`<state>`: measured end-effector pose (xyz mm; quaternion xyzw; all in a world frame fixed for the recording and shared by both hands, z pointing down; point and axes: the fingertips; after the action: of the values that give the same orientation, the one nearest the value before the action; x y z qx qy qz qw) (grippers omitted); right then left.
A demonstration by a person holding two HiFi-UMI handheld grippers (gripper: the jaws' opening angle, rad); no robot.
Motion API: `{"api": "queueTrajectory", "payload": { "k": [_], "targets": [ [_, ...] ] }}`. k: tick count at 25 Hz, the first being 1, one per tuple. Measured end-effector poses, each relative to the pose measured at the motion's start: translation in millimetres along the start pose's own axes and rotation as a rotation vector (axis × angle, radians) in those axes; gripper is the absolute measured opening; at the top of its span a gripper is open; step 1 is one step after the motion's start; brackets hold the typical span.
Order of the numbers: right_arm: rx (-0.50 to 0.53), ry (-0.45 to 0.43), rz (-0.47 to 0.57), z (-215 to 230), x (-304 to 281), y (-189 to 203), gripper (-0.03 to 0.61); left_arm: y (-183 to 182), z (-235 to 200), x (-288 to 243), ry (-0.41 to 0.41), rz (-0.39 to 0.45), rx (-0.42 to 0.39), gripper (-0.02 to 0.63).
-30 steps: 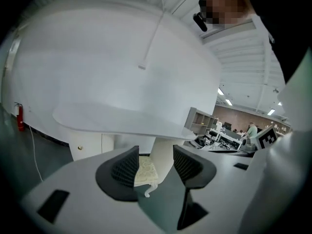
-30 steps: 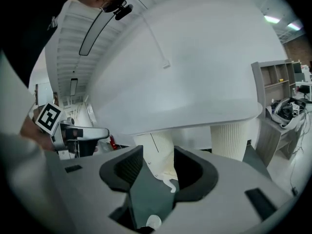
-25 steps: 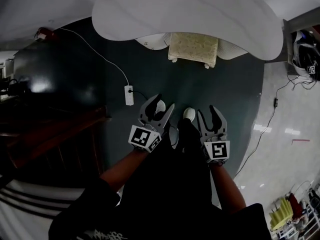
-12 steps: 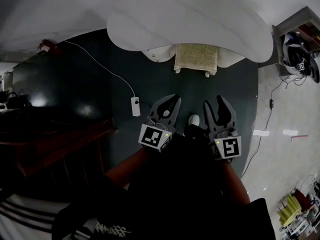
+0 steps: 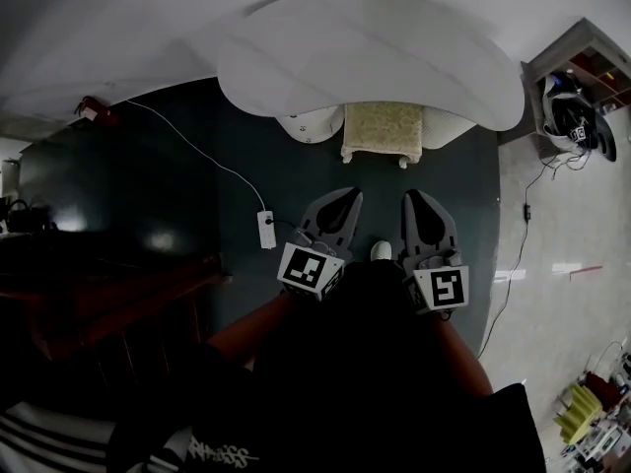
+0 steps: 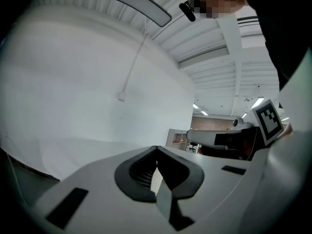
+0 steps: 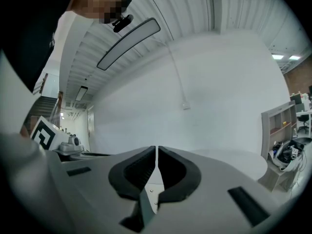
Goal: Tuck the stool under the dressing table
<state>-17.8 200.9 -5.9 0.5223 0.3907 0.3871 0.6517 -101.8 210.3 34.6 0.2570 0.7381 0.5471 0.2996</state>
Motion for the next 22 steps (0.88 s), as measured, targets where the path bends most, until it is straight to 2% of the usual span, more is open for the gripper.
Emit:
{"api": "queueTrajectory", "payload": {
  "k": [7, 13, 18, 22],
  "targets": [
    [0.052, 0.054, 0.002, 21, 8, -8, 0.044, -6, 13, -15, 0.0, -0.037, -0.018, 0.015],
    [0.04, 0.067, 0.009, 46, 10, -14, 0.044, -36, -2, -33, -0.097, 0.08, -0.059, 0.016],
    [0.048, 0.093, 0.009, 70, 5, -21, 0.044, -48, 4, -46, -0.101, 0.079, -0.093, 0.016],
    [0.062, 0.074, -0.004, 80, 0, -18, 0.043, -45, 10, -54, -0.109, 0.072, -0.087, 0.015]
  ]
}}
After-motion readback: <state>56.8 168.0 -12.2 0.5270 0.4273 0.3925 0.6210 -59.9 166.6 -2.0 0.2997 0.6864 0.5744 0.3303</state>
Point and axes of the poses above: the fingertips, and each gripper's own axes: x backward along the fingers, z to its right, y out of its underside, and after that the axes turned 9 degrees about y, right-handed
